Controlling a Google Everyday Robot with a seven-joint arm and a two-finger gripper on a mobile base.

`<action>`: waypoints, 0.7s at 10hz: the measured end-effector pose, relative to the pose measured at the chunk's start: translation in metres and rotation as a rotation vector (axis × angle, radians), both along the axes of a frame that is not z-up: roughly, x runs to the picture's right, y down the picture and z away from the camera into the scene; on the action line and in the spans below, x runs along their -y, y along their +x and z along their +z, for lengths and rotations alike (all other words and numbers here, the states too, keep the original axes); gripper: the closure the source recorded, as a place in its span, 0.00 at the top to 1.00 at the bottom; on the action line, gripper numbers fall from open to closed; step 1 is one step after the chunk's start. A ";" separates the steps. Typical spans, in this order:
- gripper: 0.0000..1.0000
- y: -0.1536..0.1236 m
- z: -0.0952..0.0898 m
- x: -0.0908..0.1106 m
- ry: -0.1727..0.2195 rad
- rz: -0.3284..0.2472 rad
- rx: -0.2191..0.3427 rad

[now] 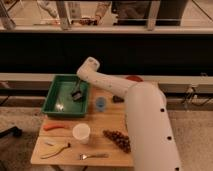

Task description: Wipe tray with brush

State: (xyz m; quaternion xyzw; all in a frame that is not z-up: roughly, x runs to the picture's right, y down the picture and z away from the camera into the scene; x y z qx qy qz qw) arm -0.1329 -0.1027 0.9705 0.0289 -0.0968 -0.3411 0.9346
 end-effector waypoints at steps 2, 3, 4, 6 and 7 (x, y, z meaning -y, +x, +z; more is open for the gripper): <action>0.00 -0.003 0.008 0.004 0.013 0.000 -0.006; 0.00 -0.004 0.012 0.006 0.018 -0.002 -0.008; 0.00 -0.006 0.020 0.011 0.027 -0.009 -0.013; 0.00 -0.013 0.024 0.023 0.044 -0.019 -0.020; 0.00 -0.014 0.024 0.031 0.054 -0.021 -0.027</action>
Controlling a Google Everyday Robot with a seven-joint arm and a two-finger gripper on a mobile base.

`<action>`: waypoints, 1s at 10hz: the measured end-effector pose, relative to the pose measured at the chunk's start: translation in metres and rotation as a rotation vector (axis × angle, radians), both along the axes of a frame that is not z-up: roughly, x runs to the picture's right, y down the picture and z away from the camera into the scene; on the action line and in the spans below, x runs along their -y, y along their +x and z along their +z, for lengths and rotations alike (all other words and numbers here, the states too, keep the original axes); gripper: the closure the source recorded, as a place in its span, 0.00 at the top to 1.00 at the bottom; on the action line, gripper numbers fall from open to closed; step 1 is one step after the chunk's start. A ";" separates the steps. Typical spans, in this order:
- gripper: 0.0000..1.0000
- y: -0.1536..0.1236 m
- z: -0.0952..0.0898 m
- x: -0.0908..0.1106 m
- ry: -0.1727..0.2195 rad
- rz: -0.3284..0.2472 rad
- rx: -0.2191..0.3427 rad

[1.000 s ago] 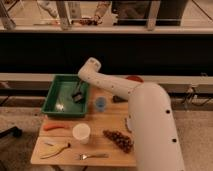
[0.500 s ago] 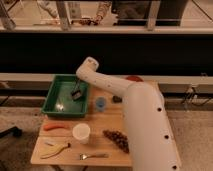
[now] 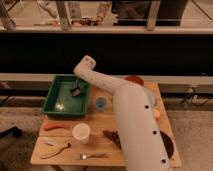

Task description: Wipe tray with brush

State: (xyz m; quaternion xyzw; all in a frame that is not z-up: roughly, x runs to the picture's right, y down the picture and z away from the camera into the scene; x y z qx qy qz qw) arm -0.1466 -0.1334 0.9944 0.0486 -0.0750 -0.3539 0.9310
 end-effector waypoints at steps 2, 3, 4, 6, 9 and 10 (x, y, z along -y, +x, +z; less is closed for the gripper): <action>0.00 0.003 0.000 0.011 0.019 -0.003 -0.016; 0.00 0.004 0.001 0.011 0.021 -0.004 -0.018; 0.00 0.004 0.001 0.011 0.021 -0.003 -0.018; 0.00 0.004 0.001 0.011 0.021 -0.003 -0.019; 0.00 0.003 0.001 0.011 0.020 -0.004 -0.018; 0.00 0.000 -0.001 0.009 0.014 -0.005 -0.011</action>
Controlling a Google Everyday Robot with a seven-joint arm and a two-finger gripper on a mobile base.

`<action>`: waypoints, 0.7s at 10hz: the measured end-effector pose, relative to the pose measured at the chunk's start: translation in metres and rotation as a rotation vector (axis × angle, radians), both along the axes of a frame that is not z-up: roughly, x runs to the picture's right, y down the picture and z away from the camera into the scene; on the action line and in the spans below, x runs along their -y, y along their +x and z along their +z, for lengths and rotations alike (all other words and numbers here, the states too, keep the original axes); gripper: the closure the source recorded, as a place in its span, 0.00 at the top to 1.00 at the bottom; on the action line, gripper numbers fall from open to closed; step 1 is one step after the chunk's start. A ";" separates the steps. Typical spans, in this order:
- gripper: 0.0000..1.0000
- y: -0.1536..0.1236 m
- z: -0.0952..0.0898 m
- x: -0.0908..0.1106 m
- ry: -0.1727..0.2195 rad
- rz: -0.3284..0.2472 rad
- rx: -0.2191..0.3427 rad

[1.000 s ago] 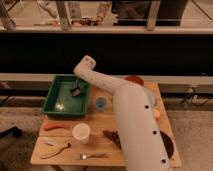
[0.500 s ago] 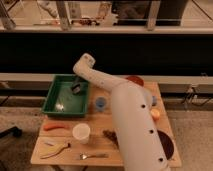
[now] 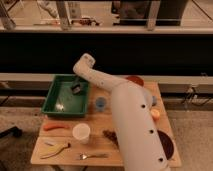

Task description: Wipe tray with brush

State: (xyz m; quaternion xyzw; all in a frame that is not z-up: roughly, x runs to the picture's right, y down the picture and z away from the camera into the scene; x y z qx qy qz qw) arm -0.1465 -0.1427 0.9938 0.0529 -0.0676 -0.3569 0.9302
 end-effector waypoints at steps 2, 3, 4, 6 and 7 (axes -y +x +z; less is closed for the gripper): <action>0.00 -0.026 -0.009 -0.008 -0.015 -0.008 0.057; 0.00 -0.041 -0.015 -0.012 -0.025 -0.004 0.084; 0.00 -0.056 -0.021 -0.018 -0.043 -0.003 0.112; 0.00 -0.069 -0.027 -0.026 -0.064 -0.005 0.143; 0.00 -0.071 -0.030 -0.028 -0.069 -0.004 0.154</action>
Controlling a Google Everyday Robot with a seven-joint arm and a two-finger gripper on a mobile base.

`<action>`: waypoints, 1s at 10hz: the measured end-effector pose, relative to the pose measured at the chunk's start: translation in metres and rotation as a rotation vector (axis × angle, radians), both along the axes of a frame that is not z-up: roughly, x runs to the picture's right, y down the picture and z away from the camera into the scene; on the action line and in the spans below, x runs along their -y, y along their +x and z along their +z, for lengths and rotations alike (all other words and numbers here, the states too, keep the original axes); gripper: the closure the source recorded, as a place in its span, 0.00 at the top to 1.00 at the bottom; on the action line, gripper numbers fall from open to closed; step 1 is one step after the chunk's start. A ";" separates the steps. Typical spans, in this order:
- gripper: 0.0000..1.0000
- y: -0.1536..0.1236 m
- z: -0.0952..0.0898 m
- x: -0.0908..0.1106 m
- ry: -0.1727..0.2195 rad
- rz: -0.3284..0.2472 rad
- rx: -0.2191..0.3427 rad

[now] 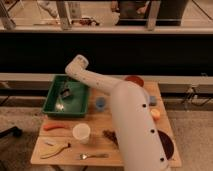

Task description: Wipe tray with brush

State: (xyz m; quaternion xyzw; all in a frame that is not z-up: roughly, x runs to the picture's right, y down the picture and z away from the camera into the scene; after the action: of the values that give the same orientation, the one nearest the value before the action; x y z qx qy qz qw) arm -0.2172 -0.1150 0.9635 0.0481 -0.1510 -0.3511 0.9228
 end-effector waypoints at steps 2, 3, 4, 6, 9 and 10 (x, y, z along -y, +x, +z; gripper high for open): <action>0.00 -0.009 -0.012 -0.006 -0.006 -0.004 0.018; 0.00 -0.010 -0.024 -0.012 -0.010 0.001 0.025; 0.00 -0.007 -0.033 -0.019 -0.013 0.006 0.027; 0.00 -0.004 -0.051 -0.034 -0.021 0.014 0.030; 0.00 0.001 -0.066 -0.053 -0.041 0.025 0.033; 0.00 0.004 -0.071 -0.059 -0.046 0.032 0.033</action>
State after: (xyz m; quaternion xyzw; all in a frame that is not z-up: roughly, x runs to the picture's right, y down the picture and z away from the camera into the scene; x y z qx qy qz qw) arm -0.2129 -0.0558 0.8925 0.0349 -0.1735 -0.3320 0.9265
